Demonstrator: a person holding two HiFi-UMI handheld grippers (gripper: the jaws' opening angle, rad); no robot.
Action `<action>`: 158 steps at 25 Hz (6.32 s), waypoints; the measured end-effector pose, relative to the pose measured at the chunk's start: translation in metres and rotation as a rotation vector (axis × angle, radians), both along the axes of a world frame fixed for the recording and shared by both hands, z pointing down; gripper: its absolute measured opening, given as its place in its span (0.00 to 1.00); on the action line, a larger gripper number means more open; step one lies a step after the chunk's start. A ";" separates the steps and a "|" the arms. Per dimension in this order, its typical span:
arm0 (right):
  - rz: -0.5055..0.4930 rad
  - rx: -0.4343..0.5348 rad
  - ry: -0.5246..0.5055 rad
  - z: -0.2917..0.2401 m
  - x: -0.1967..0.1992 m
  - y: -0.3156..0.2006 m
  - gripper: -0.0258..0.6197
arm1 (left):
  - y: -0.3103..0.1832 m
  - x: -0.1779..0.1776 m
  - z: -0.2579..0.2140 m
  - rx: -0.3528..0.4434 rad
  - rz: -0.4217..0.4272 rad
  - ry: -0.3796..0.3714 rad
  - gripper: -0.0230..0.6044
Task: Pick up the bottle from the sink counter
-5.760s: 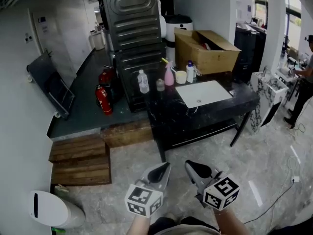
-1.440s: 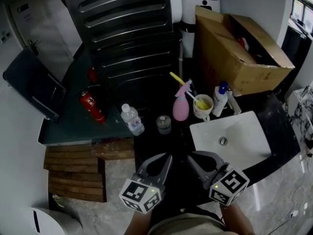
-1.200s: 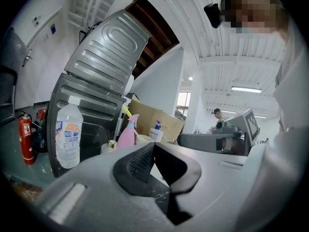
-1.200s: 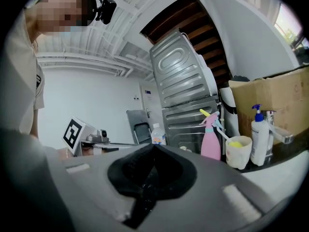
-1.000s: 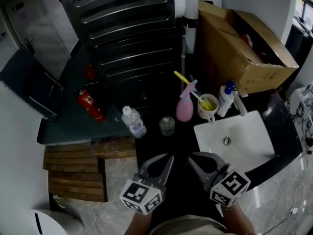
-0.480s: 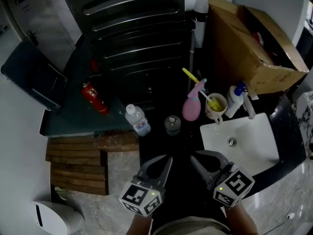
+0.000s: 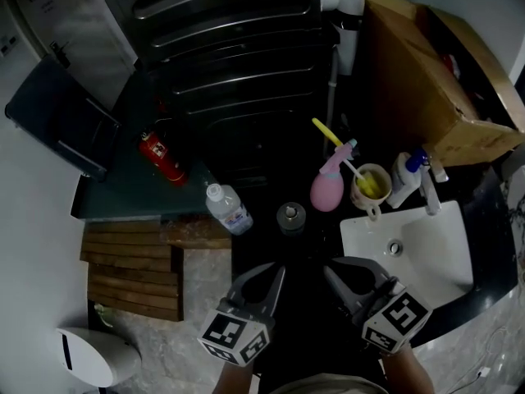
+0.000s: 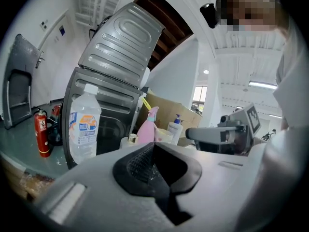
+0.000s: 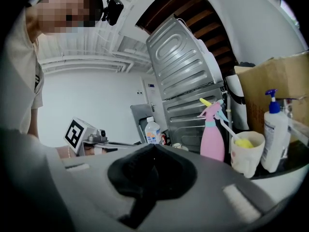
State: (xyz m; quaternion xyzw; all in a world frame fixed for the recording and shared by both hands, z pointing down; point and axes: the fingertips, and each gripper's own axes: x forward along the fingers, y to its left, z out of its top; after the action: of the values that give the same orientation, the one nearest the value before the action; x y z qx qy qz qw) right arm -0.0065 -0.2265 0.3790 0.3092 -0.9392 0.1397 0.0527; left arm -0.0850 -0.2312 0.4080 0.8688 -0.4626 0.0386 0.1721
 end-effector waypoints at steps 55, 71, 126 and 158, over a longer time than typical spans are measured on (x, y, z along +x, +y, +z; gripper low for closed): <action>-0.095 -0.113 -0.046 0.054 0.053 -0.064 0.04 | -0.132 0.026 0.094 -0.163 -0.125 -0.214 0.61; -0.074 -0.130 -0.042 0.062 0.063 -0.068 0.04 | -0.150 0.037 0.107 -0.161 -0.074 -0.276 0.62; 0.043 0.007 0.018 0.017 0.055 -0.028 0.04 | -0.073 0.041 0.018 0.040 0.013 -0.108 0.61; 0.132 0.249 -0.013 -0.080 0.007 0.048 0.04 | 0.047 0.043 -0.094 0.273 0.260 0.061 0.61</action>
State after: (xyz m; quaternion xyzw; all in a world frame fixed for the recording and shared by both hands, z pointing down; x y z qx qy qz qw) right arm 0.0005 -0.1782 0.2994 0.3736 -0.9272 0.0274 -0.0016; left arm -0.0423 -0.1842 0.3142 0.9373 -0.3420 -0.0291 0.0599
